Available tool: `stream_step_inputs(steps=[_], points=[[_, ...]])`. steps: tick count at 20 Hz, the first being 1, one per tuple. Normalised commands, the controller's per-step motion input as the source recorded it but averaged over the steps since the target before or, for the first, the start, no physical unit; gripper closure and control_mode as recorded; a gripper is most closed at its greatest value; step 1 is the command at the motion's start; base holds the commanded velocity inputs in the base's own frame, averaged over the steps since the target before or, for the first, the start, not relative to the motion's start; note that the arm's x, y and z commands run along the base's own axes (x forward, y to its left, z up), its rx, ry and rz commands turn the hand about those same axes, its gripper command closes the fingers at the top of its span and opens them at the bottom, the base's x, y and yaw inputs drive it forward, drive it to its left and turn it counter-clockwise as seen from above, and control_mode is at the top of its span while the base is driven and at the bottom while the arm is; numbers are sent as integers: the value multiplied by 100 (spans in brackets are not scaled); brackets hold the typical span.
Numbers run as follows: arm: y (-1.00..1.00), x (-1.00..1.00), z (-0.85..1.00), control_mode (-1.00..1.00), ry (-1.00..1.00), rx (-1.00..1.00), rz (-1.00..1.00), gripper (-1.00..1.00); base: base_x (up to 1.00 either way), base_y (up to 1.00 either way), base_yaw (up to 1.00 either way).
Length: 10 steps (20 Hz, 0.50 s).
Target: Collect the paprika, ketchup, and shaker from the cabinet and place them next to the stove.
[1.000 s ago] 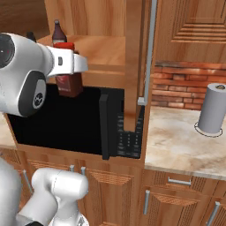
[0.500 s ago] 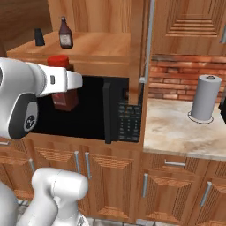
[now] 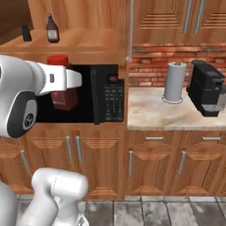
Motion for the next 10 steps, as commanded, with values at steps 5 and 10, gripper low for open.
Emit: stream_step_inputs(steps=[5, 10], points=[[0, 0, 0, 100, 0, 0, 0, 100, -42, -30, -39], [0, 0, 0, 100, 0, 0, 0, 100, -30, -46, -44]])
